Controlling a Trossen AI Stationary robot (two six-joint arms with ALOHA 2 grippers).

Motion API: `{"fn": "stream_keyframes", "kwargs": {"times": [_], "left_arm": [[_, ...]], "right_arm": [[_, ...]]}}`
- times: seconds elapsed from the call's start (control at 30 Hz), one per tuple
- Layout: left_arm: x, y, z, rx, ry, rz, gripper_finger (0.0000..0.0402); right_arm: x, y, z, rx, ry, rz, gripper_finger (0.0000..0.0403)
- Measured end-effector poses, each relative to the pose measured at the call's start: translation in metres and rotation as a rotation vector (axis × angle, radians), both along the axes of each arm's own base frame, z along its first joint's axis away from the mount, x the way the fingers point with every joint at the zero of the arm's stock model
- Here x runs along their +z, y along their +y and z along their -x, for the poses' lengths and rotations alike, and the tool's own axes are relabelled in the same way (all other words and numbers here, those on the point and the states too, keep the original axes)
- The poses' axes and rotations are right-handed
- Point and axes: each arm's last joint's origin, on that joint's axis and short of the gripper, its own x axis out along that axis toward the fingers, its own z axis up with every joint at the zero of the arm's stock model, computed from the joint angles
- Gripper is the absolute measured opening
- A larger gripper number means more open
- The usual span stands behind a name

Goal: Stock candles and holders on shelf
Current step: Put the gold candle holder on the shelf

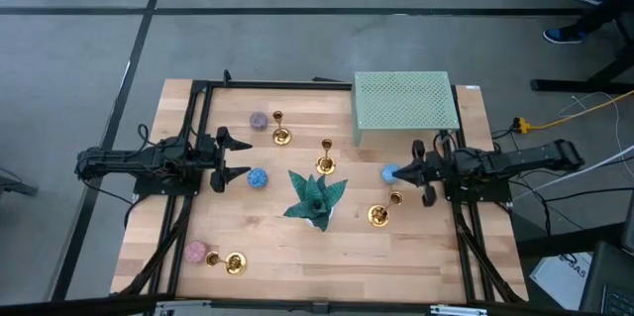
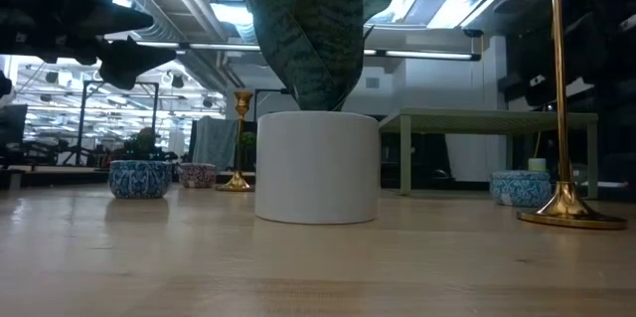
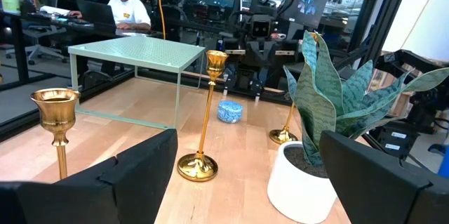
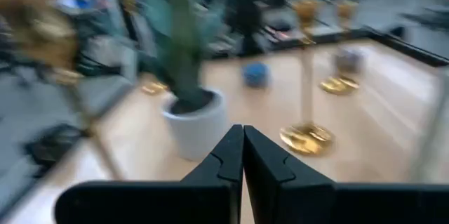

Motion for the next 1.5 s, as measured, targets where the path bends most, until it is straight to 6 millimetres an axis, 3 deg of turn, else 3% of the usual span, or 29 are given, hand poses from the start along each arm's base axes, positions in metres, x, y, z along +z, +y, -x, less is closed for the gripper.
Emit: {"fn": "stream_keyframes", "kwargs": {"times": [0.07,0.17,0.4,0.63,0.93,1.33,1.5], "left_arm": [[0.000,0.000,0.000,0.000,0.000,0.000,0.0345],[0.000,0.000,0.000,0.000,0.000,0.000,0.0345],[0.000,0.000,0.000,0.000,0.000,0.000,0.0345],[0.000,0.000,0.000,-0.001,0.000,0.000,0.0345],[0.000,0.000,0.000,-0.001,0.000,0.000,0.0345],[0.000,0.000,0.000,-0.001,0.000,0.000,0.0345],[0.000,0.000,0.000,-0.001,0.000,0.000,0.0345]], "right_arm": [[0.004,-0.002,-0.001,-0.060,0.043,0.054,0.0014],[0.027,-0.003,-0.004,-0.102,0.082,0.137,0.0014],[0.070,0.000,-0.013,0.002,0.280,0.312,0.0014],[0.091,0.008,-0.020,0.146,0.405,0.171,0.0014],[0.091,0.017,-0.019,0.176,0.544,-0.257,0.0014],[0.090,0.026,-0.015,0.362,0.619,-0.367,0.0014],[0.091,0.035,-0.010,0.589,0.592,-0.232,0.0014]]}}
